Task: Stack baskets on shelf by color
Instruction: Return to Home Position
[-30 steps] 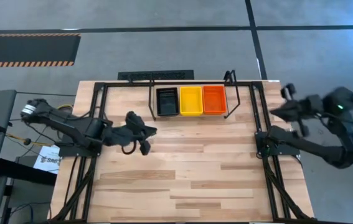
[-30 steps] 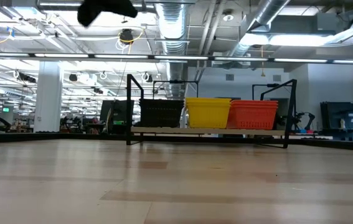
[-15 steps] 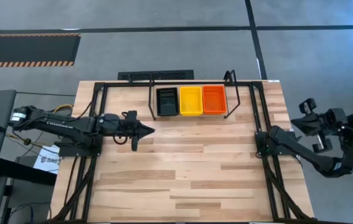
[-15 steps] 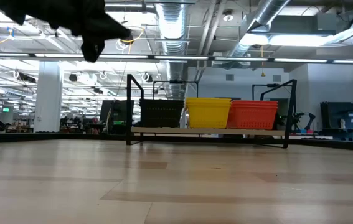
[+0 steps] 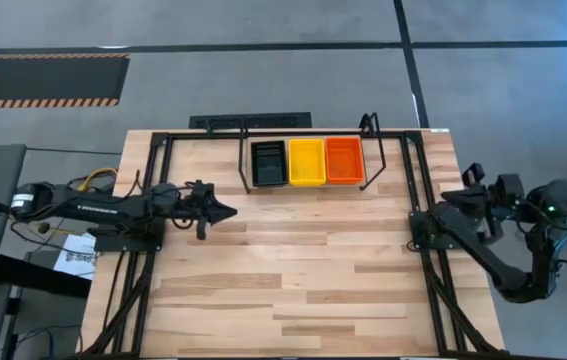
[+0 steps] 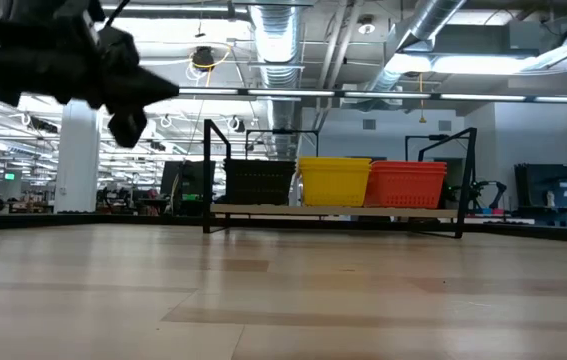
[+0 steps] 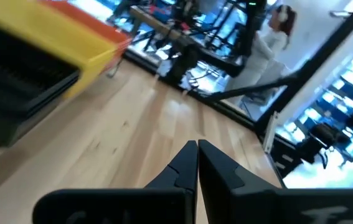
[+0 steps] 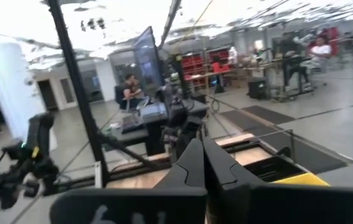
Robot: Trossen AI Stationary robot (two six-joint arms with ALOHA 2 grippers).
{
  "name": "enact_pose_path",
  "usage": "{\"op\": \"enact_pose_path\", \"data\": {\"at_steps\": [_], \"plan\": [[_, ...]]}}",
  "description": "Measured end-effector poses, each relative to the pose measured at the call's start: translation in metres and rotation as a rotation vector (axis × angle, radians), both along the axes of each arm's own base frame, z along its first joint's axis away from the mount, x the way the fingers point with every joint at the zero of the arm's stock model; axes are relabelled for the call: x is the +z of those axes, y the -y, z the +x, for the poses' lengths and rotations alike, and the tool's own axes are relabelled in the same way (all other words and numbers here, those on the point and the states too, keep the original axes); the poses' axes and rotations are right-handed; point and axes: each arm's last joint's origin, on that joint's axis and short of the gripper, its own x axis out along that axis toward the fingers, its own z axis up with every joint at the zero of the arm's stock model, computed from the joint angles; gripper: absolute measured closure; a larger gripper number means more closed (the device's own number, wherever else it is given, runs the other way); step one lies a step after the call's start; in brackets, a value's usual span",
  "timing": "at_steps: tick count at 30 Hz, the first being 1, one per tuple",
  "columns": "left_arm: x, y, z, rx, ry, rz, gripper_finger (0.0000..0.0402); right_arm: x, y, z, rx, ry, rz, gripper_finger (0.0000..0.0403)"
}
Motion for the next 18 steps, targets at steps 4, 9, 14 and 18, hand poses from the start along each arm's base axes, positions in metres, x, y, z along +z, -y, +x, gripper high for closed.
{"op": "enact_pose_path", "data": {"at_steps": [4,9,14,18], "plan": [[-0.011,-0.002,-0.011,0.027,-0.013,-0.067,0.0401,0.002,-0.002,0.000,-0.072,0.022,0.034,0.0397],[-0.020,-0.003,-0.016,0.080,-0.087,-0.125,0.0401,0.002,0.001,0.000,-0.187,0.038,0.040,0.0386],[-0.027,-0.003,-0.018,0.127,-0.150,-0.286,0.0401,0.001,0.002,-0.001,-0.176,0.030,0.054,0.0379],[-0.032,-0.002,-0.019,0.119,-0.207,-0.363,0.0401,0.000,0.002,-0.001,-0.160,0.023,0.065,0.0381]]}}
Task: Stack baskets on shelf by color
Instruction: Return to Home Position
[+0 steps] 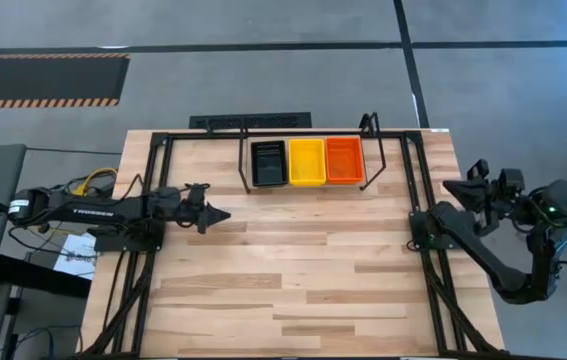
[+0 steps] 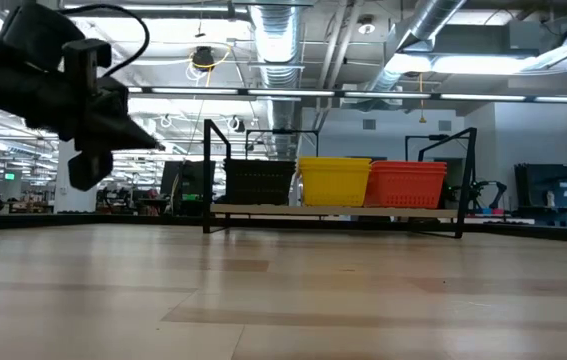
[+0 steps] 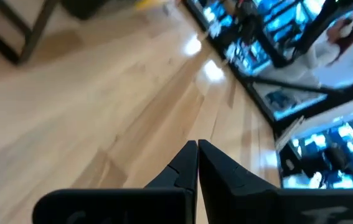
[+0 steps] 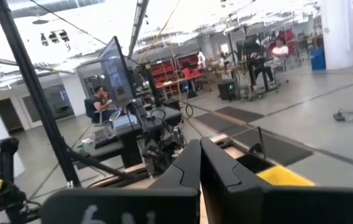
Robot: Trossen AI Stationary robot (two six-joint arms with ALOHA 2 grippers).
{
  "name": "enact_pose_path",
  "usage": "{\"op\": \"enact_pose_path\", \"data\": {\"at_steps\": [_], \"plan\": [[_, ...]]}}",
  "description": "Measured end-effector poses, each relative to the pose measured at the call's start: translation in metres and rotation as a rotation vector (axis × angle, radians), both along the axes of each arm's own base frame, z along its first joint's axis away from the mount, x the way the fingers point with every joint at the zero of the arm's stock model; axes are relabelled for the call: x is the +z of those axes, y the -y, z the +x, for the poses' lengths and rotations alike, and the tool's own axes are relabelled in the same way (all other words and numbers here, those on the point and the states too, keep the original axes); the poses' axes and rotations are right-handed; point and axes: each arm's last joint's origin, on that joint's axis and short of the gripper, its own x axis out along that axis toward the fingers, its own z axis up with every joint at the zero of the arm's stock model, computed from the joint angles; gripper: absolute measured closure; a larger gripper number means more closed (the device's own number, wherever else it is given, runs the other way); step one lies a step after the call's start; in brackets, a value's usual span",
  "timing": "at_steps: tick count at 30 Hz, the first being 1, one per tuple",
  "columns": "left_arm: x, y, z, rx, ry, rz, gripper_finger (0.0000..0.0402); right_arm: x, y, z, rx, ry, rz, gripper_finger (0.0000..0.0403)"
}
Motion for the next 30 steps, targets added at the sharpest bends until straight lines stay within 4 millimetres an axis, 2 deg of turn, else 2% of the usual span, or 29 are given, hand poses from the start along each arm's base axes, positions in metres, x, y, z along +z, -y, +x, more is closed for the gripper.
{"op": "enact_pose_path", "data": {"at_steps": [3,7,11,16,20,23,27,30], "plan": [[-0.004,0.001,-0.001,-0.013,-0.039,-0.002,0.0401,-0.003,0.001,0.000,0.009,-0.021,0.030,0.0383],[-0.005,-0.001,-0.002,0.063,-0.055,-0.026,0.0401,-0.005,0.002,0.001,0.008,-0.033,0.042,0.0384],[-0.003,-0.001,-0.001,0.036,-0.040,0.056,0.0401,-0.015,0.011,0.009,-0.010,-0.079,0.021,0.0381],[0.005,-0.002,0.001,0.005,0.039,0.184,0.0401,-0.042,0.043,0.034,-0.033,-0.114,0.017,0.0379],[0.015,-0.002,0.003,-0.020,0.137,0.332,0.0401,-0.061,0.072,0.056,0.086,0.002,-0.150,0.0380],[0.020,-0.002,0.004,-0.029,0.180,0.420,0.0401,-0.084,0.088,0.067,0.127,0.081,-0.155,0.0380],[0.024,-0.002,0.004,-0.031,0.215,0.479,0.0402,-0.110,0.098,0.077,0.174,0.122,-0.112,0.0380],[0.027,-0.002,0.003,-0.031,0.232,0.511,0.0401,-0.118,0.098,0.082,0.216,0.121,-0.088,0.0379]]}}
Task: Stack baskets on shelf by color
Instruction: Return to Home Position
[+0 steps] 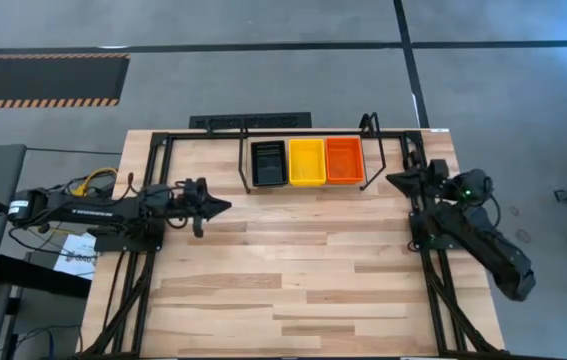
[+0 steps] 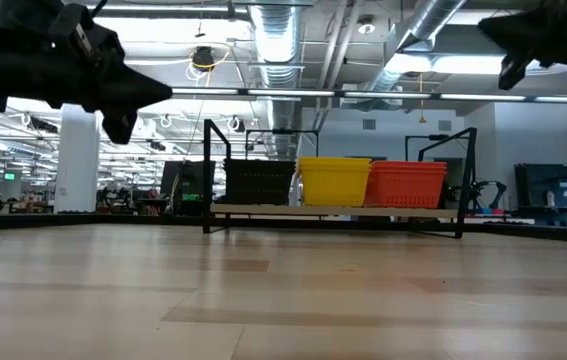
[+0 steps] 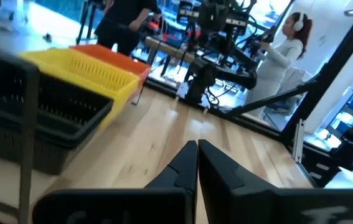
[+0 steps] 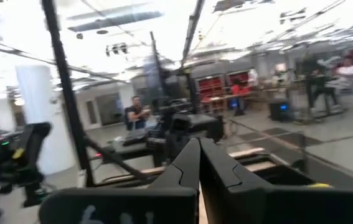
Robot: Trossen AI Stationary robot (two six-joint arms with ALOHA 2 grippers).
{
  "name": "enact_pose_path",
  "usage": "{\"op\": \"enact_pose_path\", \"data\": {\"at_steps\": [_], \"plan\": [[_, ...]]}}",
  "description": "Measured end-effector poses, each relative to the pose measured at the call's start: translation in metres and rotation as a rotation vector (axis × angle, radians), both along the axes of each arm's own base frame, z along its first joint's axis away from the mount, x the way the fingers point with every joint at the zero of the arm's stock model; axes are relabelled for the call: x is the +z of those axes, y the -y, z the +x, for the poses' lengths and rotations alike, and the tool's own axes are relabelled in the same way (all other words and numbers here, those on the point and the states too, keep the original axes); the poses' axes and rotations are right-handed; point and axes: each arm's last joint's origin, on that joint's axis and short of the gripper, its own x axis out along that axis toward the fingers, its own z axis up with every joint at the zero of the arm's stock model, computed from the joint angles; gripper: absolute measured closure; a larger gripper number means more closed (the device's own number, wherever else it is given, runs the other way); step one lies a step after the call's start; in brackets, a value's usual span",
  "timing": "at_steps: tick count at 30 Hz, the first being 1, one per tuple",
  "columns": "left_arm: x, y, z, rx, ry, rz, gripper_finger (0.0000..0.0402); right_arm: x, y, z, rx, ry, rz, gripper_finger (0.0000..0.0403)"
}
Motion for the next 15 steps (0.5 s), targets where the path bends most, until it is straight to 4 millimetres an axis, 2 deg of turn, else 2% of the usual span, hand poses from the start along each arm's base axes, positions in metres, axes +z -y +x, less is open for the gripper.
{"op": "enact_pose_path", "data": {"at_steps": [3,9,13,15], "plan": [[0.005,0.000,-0.003,0.001,0.033,0.064,0.0402,-0.005,-0.002,0.004,0.026,-0.038,0.025,0.0379],[0.017,-0.001,-0.012,0.026,0.123,0.178,0.0401,-0.022,-0.003,0.017,-0.061,-0.099,0.113,0.0379],[0.019,-0.001,-0.017,0.011,0.128,0.190,0.0402,-0.040,-0.010,0.030,-0.033,-0.031,0.091,0.0379],[0.019,0.000,-0.019,0.002,0.120,0.186,0.0401,-0.050,-0.015,0.036,-0.050,-0.064,0.127,0.0379]]}}
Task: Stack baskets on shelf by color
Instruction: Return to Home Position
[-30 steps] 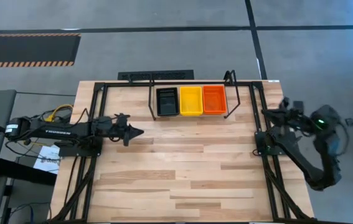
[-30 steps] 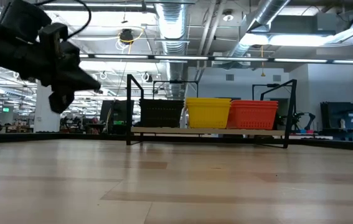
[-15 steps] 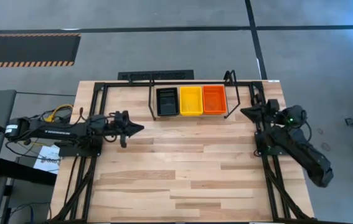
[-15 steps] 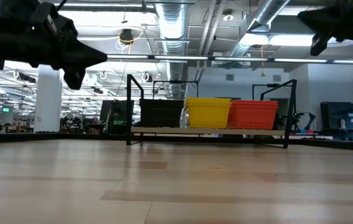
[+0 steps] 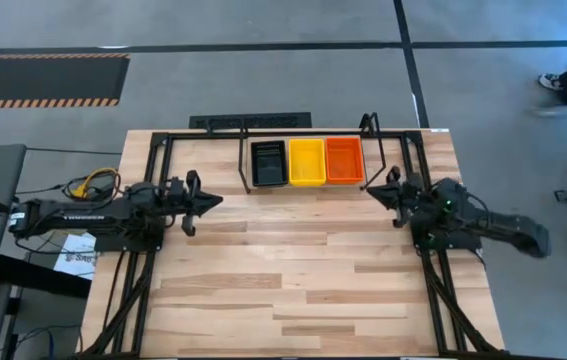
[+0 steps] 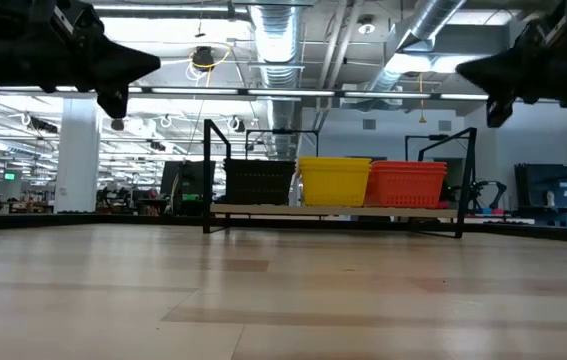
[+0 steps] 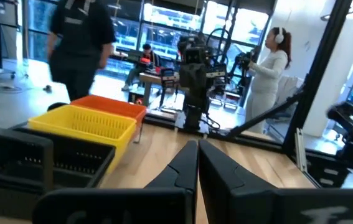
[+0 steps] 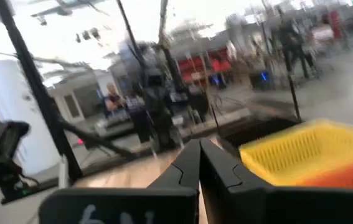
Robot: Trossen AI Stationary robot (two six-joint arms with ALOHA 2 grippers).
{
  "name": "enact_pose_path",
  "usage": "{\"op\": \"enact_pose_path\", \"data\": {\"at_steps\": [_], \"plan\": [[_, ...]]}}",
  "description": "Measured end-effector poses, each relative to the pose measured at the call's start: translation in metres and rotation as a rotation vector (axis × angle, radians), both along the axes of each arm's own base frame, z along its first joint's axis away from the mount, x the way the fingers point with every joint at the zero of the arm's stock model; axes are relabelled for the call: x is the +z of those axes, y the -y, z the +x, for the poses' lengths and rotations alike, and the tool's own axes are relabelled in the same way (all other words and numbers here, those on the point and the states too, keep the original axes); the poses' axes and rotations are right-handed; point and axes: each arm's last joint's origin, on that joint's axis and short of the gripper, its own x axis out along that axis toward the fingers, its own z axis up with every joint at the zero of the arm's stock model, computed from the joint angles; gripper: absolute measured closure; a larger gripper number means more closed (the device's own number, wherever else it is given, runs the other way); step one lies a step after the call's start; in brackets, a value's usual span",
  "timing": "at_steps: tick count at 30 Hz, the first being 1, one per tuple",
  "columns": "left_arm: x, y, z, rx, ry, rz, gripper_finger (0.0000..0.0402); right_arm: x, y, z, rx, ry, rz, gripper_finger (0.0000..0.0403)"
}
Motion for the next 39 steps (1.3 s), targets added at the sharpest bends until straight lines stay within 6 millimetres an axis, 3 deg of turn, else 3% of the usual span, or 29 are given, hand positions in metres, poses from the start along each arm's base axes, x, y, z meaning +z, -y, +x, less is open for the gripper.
{"op": "enact_pose_path", "data": {"at_steps": [12,16,21,39], "plan": [[-0.012,0.002,-0.005,-0.040,-0.134,0.031,0.0401,-0.004,-0.023,0.009,-0.036,-0.066,-0.082,0.0379],[-0.013,0.002,-0.005,-0.035,-0.144,0.088,0.0401,-0.007,-0.024,0.009,-0.024,-0.094,-0.081,0.0379],[-0.026,-0.001,-0.008,-0.071,-0.136,0.037,0.0401,-0.008,-0.024,0.009,-0.025,-0.106,-0.081,0.0379],[-0.024,-0.017,-0.013,-0.104,-0.106,0.002,0.0401,-0.007,-0.024,0.009,-0.021,-0.098,-0.067,0.0379]]}}
